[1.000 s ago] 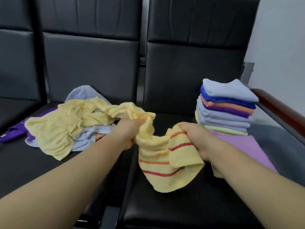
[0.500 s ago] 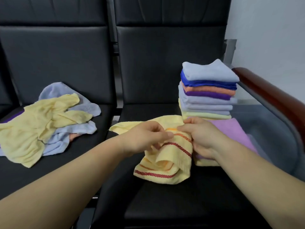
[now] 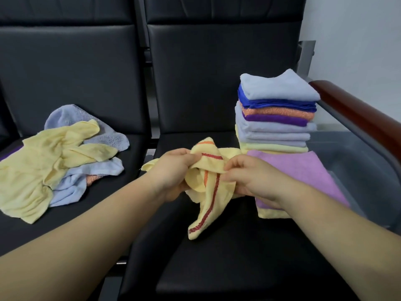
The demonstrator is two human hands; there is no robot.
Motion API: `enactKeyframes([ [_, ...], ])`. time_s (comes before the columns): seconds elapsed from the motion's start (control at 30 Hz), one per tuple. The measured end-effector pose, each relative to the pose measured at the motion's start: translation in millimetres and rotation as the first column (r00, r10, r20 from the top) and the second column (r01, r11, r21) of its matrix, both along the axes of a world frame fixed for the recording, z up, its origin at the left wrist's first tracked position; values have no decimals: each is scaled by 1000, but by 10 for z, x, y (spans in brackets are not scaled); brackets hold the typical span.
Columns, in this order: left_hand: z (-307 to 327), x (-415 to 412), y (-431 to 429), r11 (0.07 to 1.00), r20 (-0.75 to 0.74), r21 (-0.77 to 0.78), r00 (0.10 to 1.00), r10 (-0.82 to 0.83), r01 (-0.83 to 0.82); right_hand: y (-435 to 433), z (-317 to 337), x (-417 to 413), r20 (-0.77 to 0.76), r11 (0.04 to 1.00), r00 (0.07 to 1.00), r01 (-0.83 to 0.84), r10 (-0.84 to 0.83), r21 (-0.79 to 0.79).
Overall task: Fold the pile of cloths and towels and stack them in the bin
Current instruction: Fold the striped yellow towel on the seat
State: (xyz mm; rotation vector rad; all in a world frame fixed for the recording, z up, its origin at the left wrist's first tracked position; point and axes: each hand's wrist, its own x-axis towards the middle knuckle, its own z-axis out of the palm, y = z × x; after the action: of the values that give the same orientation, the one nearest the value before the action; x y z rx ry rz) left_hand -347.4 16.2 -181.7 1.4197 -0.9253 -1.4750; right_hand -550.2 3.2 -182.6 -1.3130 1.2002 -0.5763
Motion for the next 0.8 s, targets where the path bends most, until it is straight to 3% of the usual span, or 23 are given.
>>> enactKeyframes([
  [0.07,3,22,-6,999,-28,-3,999,42,-42,34,-41,53,-101,999,995,-25,23,-24],
  [0.13,-15,31,-19,997,-9,-8,997,79,-79,36,-70,89,-78,1000,997,-19,20,7],
  [0.3,-44,146,-92,966,144,-136,960,239,-220,-13,31,110,224,984,969,64,-101,166],
  [0.37,-20,199,-75,957,162,-259,972,173,-127,-43,68,99,293,982,944,105,-149,159],
  [0.43,42,232,-12,937,255,-336,967,-4,93,-69,94,90,279,982,943,159,-180,98],
  [0.53,131,273,55,893,504,-253,838,-207,373,-87,116,71,187,983,966,184,-180,-5],
  [0.6,200,302,64,887,664,-200,723,-191,417,-67,160,27,51,990,994,100,-95,-103],
  [0.63,231,330,62,892,692,-207,704,-157,402,-54,190,-1,-92,986,996,-2,-13,-167],
  [0.73,298,427,62,894,703,-279,709,-60,352,19,231,-10,-527,930,827,-328,197,-167],
  [0.8,298,449,73,904,637,-300,769,-48,304,33,205,32,-592,930,786,-331,179,-158],
])
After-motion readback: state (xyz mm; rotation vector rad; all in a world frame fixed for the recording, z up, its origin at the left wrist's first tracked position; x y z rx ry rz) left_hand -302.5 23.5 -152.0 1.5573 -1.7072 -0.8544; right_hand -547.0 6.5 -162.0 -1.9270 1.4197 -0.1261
